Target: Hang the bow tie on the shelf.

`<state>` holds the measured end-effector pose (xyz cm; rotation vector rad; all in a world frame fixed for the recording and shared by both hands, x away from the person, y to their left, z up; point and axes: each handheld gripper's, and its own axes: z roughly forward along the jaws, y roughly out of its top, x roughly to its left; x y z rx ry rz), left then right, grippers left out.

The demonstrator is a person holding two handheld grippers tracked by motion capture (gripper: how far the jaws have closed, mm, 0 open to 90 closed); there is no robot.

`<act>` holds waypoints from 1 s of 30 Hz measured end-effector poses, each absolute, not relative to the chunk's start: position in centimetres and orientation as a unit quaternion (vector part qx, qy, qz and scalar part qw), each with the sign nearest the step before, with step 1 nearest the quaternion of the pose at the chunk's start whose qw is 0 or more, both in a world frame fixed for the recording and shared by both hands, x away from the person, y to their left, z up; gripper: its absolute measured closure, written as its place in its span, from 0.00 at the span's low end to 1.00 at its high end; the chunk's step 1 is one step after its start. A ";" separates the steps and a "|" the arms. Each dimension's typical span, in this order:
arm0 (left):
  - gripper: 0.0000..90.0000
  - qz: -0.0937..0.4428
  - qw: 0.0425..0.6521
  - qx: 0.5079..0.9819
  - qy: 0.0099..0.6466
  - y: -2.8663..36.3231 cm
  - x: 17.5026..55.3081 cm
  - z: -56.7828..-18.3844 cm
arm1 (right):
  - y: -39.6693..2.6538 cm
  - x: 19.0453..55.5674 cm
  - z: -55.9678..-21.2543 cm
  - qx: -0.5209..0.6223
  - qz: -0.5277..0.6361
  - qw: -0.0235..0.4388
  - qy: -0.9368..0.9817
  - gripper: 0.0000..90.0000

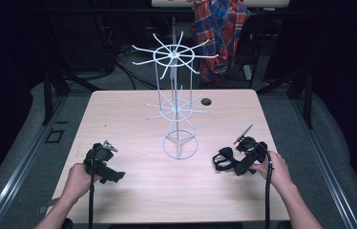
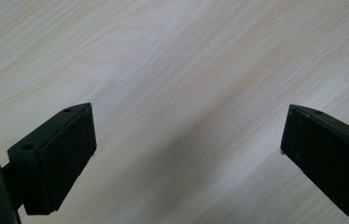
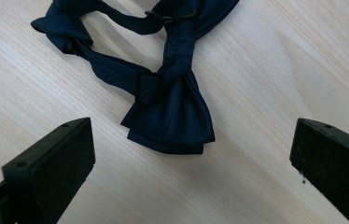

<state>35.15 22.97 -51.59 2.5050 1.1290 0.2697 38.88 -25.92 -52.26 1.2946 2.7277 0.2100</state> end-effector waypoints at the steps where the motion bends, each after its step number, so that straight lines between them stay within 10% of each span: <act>1: 0.04 0.096 0.189 0.891 0.401 23.0 35.2 -51.6 | -25.9 38.9 -52.3 0.425 0.068 0.057 0.901 0.00; 30: 0.04 0.096 0.189 0.890 0.403 23.1 35.2 -51.7 | -23.0 39.5 -53.6 0.405 0.099 0.050 0.907 0.02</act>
